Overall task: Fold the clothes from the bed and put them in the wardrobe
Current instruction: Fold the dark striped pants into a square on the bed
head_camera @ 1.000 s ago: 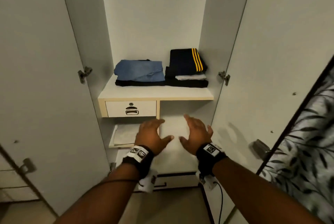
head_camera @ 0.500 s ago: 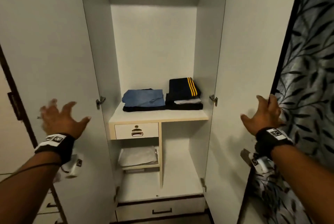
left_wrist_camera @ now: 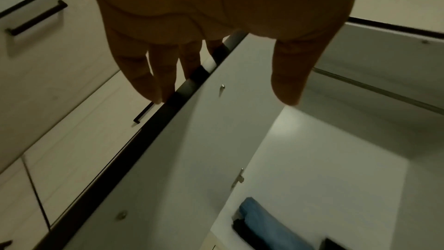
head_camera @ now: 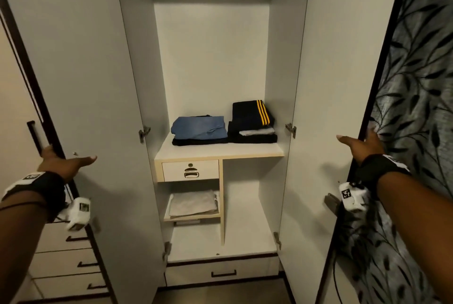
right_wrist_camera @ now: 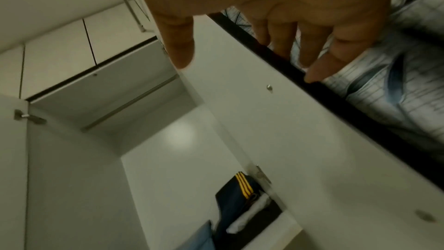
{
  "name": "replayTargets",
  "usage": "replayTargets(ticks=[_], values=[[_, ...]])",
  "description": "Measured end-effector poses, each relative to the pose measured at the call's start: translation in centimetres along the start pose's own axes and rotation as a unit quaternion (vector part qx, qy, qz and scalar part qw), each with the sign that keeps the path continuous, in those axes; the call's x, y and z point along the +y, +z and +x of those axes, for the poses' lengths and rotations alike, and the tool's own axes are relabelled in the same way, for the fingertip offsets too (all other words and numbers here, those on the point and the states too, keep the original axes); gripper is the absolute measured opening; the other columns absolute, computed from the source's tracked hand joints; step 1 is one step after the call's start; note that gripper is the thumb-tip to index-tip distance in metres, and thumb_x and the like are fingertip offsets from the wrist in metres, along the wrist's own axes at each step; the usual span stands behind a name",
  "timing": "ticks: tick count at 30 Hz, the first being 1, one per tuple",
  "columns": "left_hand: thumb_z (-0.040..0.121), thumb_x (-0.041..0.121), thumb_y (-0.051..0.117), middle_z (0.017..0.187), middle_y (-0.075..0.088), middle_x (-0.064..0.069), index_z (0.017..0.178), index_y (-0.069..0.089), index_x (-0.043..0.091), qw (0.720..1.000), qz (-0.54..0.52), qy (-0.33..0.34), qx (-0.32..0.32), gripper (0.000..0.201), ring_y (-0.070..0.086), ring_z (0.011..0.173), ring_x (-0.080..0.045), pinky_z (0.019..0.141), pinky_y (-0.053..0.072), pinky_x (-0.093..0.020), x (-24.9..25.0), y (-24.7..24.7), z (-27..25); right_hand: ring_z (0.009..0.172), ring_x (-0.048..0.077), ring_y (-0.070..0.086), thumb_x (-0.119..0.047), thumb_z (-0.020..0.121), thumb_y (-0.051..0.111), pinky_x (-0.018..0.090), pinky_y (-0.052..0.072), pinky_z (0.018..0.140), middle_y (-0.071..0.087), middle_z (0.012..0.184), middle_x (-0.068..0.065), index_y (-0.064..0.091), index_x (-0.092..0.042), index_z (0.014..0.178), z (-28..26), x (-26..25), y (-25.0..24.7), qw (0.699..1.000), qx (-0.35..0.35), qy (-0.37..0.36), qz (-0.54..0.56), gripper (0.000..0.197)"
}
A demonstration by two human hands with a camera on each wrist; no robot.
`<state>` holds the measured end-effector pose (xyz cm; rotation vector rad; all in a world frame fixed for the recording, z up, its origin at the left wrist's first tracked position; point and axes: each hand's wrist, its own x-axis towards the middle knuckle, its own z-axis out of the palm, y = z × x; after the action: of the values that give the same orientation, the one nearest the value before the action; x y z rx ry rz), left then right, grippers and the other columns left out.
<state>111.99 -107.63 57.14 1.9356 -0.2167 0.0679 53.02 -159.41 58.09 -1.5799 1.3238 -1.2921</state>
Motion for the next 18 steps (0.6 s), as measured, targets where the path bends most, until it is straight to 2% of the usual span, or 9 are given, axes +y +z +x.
replayTargets(ticks=[2, 4, 6, 8, 9, 11, 13, 15, 18], values=[[0.074, 0.039, 0.09, 0.145, 0.053, -0.018, 0.151, 0.028, 0.018, 0.999, 0.04, 0.015, 0.006, 0.101, 0.055, 0.125, -0.046, 0.106, 0.045, -0.057, 2.0, 0.6, -3.4, 0.122, 0.028, 0.059, -0.061, 0.06, 0.09, 0.043, 0.046, 0.106, 0.061, 0.135, -0.001, 0.046, -0.027, 0.142, -0.7, -0.5, 0.2, 0.999, 0.01, 0.002, 0.034, 0.099], [0.09, 0.042, 0.074, 0.137, 0.059, -0.024, 0.147, 0.034, 0.012, 0.993, 0.095, 0.059, 0.034, 0.076, 0.059, 0.118, -0.049, 0.1, 0.049, -0.055, 2.4, 1.9, -5.1, 0.115, 0.024, 0.06, -0.038, 0.076, 0.088, 0.037, 0.046, 0.101, 0.061, 0.131, 0.004, 0.049, -0.018, 0.138, -0.9, -0.3, 0.8, 0.999, 0.005, -0.02, 0.034, 0.076], [0.094, 0.048, 0.066, 0.123, 0.066, -0.025, 0.139, 0.04, 0.012, 0.987, 0.124, 0.091, 0.052, 0.063, 0.061, 0.112, -0.049, 0.094, 0.051, -0.053, 2.3, 3.6, -6.4, 0.103, 0.02, 0.059, -0.024, 0.082, 0.084, 0.03, 0.044, 0.093, 0.063, 0.126, 0.009, 0.054, -0.01, 0.133, -1.4, 0.2, 1.4, 0.999, -0.003, -0.038, 0.01, 0.061], [0.091, 0.048, 0.07, 0.113, 0.07, -0.02, 0.141, 0.035, 0.02, 0.987, 0.119, 0.101, 0.041, 0.067, 0.064, 0.106, -0.047, 0.091, 0.051, -0.05, 2.6, 5.8, -7.4, 0.098, 0.025, 0.063, -0.018, 0.084, 0.082, 0.027, 0.042, 0.087, 0.068, 0.115, 0.016, 0.06, -0.006, 0.124, -1.8, 0.3, 2.6, 0.998, -0.004, -0.061, -0.023, 0.047], [0.087, 0.048, 0.074, 0.115, 0.07, -0.019, 0.146, 0.028, 0.026, 0.989, 0.105, 0.099, 0.029, 0.077, 0.064, 0.107, -0.046, 0.092, 0.051, -0.05, 2.9, 7.1, -8.0, 0.099, 0.029, 0.066, -0.017, 0.084, 0.081, 0.026, 0.042, 0.086, 0.07, 0.105, 0.015, 0.061, -0.007, 0.124, -2.0, 0.1, 3.3, 0.996, -0.015, -0.076, -0.041, 0.045], [0.081, 0.05, 0.08, 0.129, 0.066, -0.019, 0.155, 0.022, 0.031, 0.99, 0.109, 0.093, -0.001, 0.096, 0.062, 0.114, -0.044, 0.099, 0.051, -0.049, 4.4, 9.8, -9.0, 0.098, 0.027, 0.066, -0.018, 0.086, 0.08, 0.025, 0.041, 0.085, 0.069, 0.09, 0.009, 0.055, -0.014, 0.137, -2.3, -0.7, 4.6, 0.99, -0.056, -0.11, -0.071, 0.057], [0.08, 0.055, 0.078, 0.13, 0.066, -0.017, 0.15, 0.041, 0.025, 0.978, 0.16, 0.125, -0.04, 0.084, 0.063, 0.116, -0.041, 0.1, 0.051, -0.046, 5.6, 12.6, -9.6, 0.092, 0.022, 0.064, -0.024, 0.088, 0.078, 0.025, 0.041, 0.084, 0.072, 0.086, 0.008, 0.041, -0.018, 0.151, -2.8, -1.2, 6.2, 0.978, -0.104, -0.148, -0.101, 0.074], [0.084, 0.06, 0.071, 0.123, 0.069, -0.016, 0.136, 0.055, 0.022, 0.958, 0.233, 0.162, -0.044, 0.067, 0.063, 0.113, -0.04, 0.093, 0.052, -0.045, 7.3, 15.2, -10.5, 0.097, 0.026, 0.066, -0.031, 0.091, 0.074, 0.027, 0.045, 0.087, 0.074, 0.1, 0.013, 0.037, -0.019, 0.155, -3.3, -1.9, 7.7, 0.963, -0.147, -0.174, -0.142, 0.074], [0.08, 0.072, 0.066, 0.115, 0.069, -0.012, 0.126, 0.06, 0.026, 0.941, 0.284, 0.184, -0.029, 0.066, 0.064, 0.107, -0.038, 0.085, 0.054, -0.044, 9.1, 18.3, -11.4, 0.129, 0.037, 0.053, -0.045, 0.093, 0.067, 0.038, 0.043, 0.108, 0.055, 0.141, 0.021, 0.045, -0.022, 0.151, -4.0, -2.4, 10.0, 0.948, -0.152, -0.209, -0.185, 0.066]])
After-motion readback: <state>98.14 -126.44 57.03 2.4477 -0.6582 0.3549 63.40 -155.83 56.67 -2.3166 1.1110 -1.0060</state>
